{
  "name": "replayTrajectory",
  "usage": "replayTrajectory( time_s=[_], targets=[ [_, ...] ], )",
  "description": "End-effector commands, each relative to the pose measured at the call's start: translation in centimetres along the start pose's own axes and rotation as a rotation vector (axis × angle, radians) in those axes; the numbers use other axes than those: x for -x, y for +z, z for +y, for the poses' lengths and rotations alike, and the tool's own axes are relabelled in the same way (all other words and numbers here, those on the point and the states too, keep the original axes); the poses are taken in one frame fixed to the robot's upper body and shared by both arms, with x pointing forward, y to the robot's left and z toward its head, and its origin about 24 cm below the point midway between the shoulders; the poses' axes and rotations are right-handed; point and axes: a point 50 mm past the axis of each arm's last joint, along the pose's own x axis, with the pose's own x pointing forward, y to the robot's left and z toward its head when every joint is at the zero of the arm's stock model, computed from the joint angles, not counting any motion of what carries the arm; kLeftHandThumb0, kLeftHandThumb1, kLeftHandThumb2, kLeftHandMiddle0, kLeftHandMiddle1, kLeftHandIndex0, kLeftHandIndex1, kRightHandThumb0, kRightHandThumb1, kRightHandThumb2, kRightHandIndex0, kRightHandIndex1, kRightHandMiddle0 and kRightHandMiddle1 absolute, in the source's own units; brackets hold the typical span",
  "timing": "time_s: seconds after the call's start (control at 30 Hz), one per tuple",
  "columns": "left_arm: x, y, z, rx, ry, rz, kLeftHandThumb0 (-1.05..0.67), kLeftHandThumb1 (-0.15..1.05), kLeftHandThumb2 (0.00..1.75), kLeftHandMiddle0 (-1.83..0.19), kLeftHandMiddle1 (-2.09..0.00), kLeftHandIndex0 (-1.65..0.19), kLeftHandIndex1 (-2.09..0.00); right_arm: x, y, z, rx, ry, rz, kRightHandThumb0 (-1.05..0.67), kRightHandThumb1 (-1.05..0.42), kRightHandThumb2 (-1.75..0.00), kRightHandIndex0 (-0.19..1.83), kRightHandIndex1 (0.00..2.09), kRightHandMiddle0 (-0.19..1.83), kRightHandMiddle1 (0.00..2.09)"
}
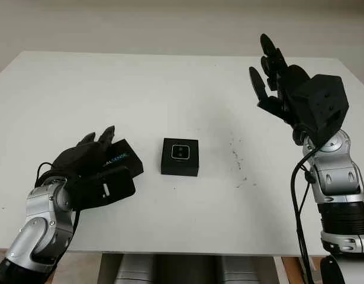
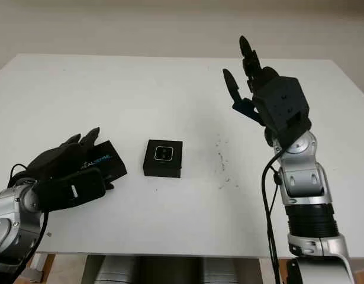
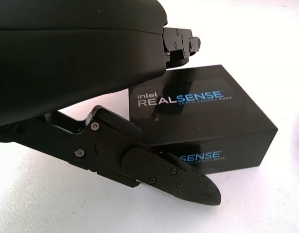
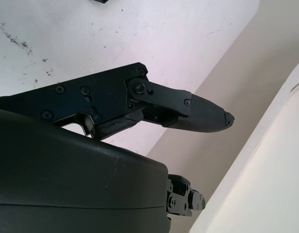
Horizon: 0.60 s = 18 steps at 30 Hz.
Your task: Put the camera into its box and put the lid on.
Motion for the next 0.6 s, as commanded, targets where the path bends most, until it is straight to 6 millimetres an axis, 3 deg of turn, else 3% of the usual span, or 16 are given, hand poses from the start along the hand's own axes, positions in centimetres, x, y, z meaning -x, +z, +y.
replayTrajectory(
  time_s=[0.0,0.03,0.1,0.17,0.2,0.23,0.3,0.33,0.37,0.4,0.43,0.57],
  targets=[
    [-0.18,0.29,0.23,-0.019,0.005,0.002,-0.68,0.92,0.05,-0.01,-0.12,0.01,-0.10,0.17,0.36,-0.14,0.005,-0.005,-0.023,-0.67,-1.05,-0.69,-0.03,0.07,-0.04,0.07],
    [-0.20,0.29,0.19,-0.025,0.004,0.005,-0.66,0.91,0.04,-0.03,-0.14,0.01,-0.11,0.17,0.40,-0.13,0.005,-0.005,-0.027,-0.67,-1.05,-0.69,-0.03,0.07,-0.04,0.07],
    [-0.25,0.28,0.12,-0.033,-0.003,0.006,-0.62,0.88,0.05,0.13,-0.55,0.00,-0.09,0.19,0.45,-0.12,0.003,-0.002,-0.033,-0.68,-1.05,-0.68,-0.03,0.07,-0.04,0.07],
    [-0.28,0.28,0.13,-0.036,-0.023,0.003,-0.60,0.88,0.05,0.18,-0.65,0.01,-0.08,0.18,0.47,-0.13,0.004,-0.002,-0.036,-0.67,-1.05,-0.68,-0.03,0.06,-0.04,0.07],
    [-0.29,0.29,0.14,-0.031,-0.028,-0.004,-0.59,0.88,0.05,0.18,-0.90,-0.03,-0.10,0.17,0.48,-0.13,0.004,-0.003,-0.037,-0.68,-1.05,-0.68,-0.03,0.06,-0.04,0.07],
    [-0.31,0.29,0.16,-0.027,-0.031,-0.008,-0.56,0.88,0.05,0.19,-1.35,-0.10,-0.14,0.15,0.49,-0.12,0.003,-0.004,-0.038,-0.69,-1.05,-0.68,-0.03,0.06,-0.04,0.07],
    [-0.32,0.27,0.17,-0.017,-0.017,-0.035,-0.53,0.88,0.05,0.19,-1.80,-0.16,-0.19,0.15,0.50,-0.09,0.001,-0.003,-0.041,-0.68,-1.05,-0.68,-0.03,0.06,-0.04,0.07],
    [-0.32,0.23,0.16,-0.015,-0.006,-0.050,-0.46,0.90,0.05,-0.03,-1.92,-0.21,-0.51,0.15,0.49,-0.08,0.001,-0.003,-0.042,-0.67,-1.05,-0.68,-0.03,0.06,-0.04,0.07],
    [-0.33,0.15,0.14,0.001,0.021,-0.072,-0.43,0.90,0.05,-0.11,-1.96,-0.12,-0.81,0.15,0.46,-0.06,0.002,-0.005,-0.044,-0.67,-1.05,-0.68,-0.03,0.06,-0.04,0.07],
    [-0.35,0.05,0.13,0.023,0.050,-0.090,-0.35,0.92,0.06,-0.17,-1.80,-0.16,-1.08,0.15,0.43,-0.04,0.003,-0.007,-0.042,-0.67,-1.05,-0.68,-0.03,0.06,-0.04,0.07],
    [-0.37,-0.03,0.14,0.047,0.080,-0.105,-0.27,0.96,0.06,-0.21,-1.84,-0.20,-1.33,0.15,0.42,-0.01,0.003,-0.007,-0.042,-0.66,-1.05,-0.68,-0.03,0.06,-0.04,0.07],
    [-0.41,-0.21,0.56,0.147,0.156,-0.133,-0.16,1.00,0.06,-0.25,-1.84,-0.17,-1.61,0.20,0.36,0.07,0.006,-0.010,-0.042,-0.64,-1.05,-0.69,-0.03,0.06,-0.04,0.06]
  ],
)
